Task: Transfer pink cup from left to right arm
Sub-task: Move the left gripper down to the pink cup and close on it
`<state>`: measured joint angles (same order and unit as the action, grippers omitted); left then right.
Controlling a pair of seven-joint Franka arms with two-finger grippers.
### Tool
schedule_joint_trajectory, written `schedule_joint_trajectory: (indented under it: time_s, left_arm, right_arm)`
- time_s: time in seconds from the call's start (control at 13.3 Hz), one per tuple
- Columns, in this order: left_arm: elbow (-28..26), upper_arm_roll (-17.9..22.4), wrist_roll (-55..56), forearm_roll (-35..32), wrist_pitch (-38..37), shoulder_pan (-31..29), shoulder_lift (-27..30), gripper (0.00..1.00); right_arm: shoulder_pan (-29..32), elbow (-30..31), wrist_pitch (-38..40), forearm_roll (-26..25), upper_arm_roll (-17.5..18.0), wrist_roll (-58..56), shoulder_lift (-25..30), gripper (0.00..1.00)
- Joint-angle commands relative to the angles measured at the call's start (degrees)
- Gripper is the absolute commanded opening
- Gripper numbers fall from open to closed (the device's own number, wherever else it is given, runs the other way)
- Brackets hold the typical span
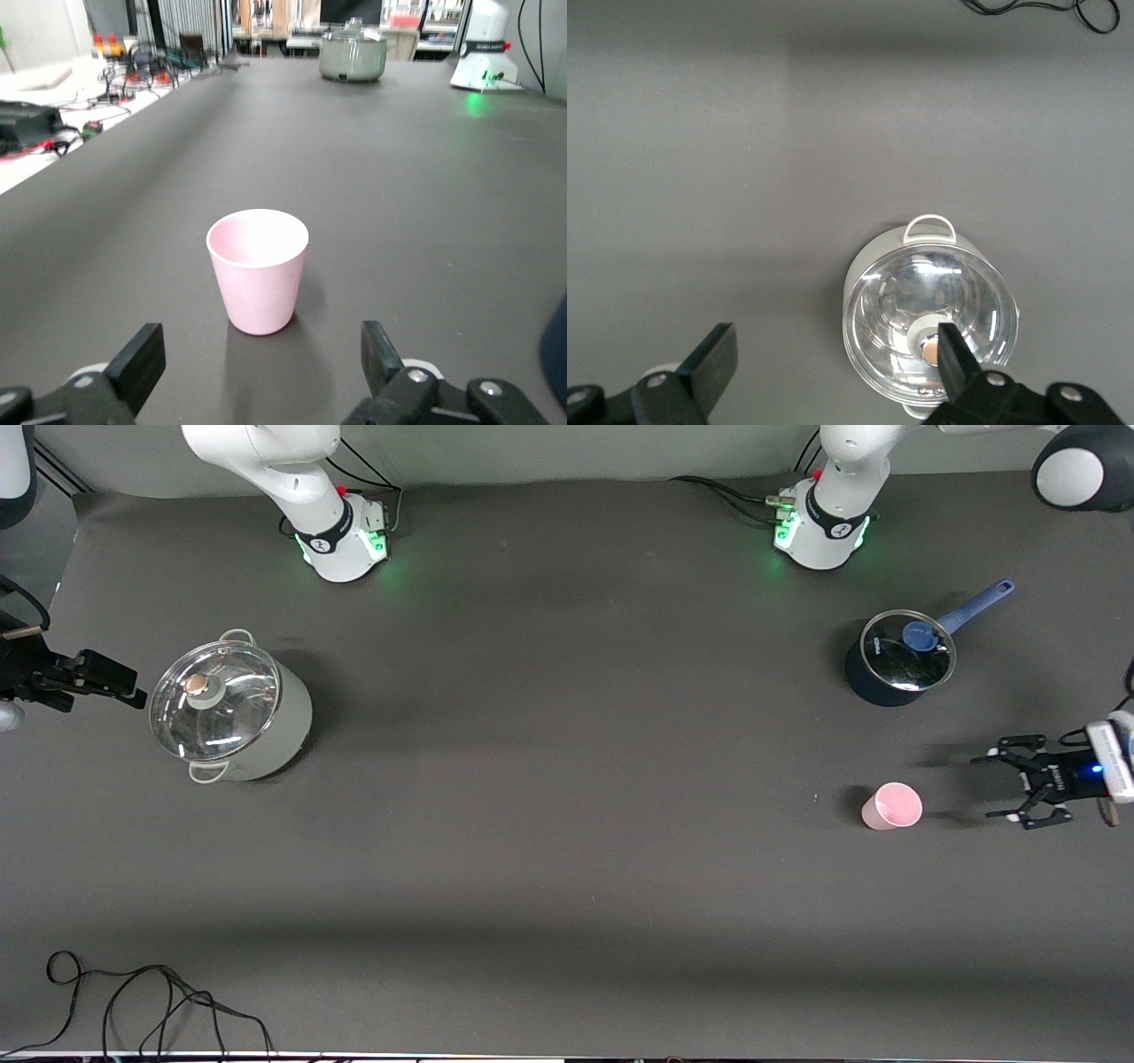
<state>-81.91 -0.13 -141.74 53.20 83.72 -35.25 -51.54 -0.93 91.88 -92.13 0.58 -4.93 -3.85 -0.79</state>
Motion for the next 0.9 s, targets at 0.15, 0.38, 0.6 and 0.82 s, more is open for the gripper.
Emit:
schedule_joint_trajectory:
  time_s: [0.15,0.38,0.6,0.82]
  left_arm:
    - [2.54,-1.79,-4.86,5.94,-3.48,-0.61,-7.42,0.99]
    - [2.54,-3.91,-5.74,8.58,-3.39,-0.52,-11.03,0.99]
    - [2.45,-6.37,-7.5,9.46,-2.87,-0.52,-12.88,0.99]
    - [2.36,-6.55,-9.25,11.13,-2.78,0.53,-14.29,0.99]
  right_arm:
    - [-0.39,-1.26,1.07,0.56,-0.34,-1.25,-0.09,1.0]
    - [-0.39,-1.17,1.07,0.65,-0.26,-1.25,-0.18,1.0]
    - [-0.39,-1.09,1.07,0.65,-0.26,-1.25,-0.18,1.0]
    - [-0.39,-1.0,0.99,0.65,-0.26,-1.25,-0.27,1.0]
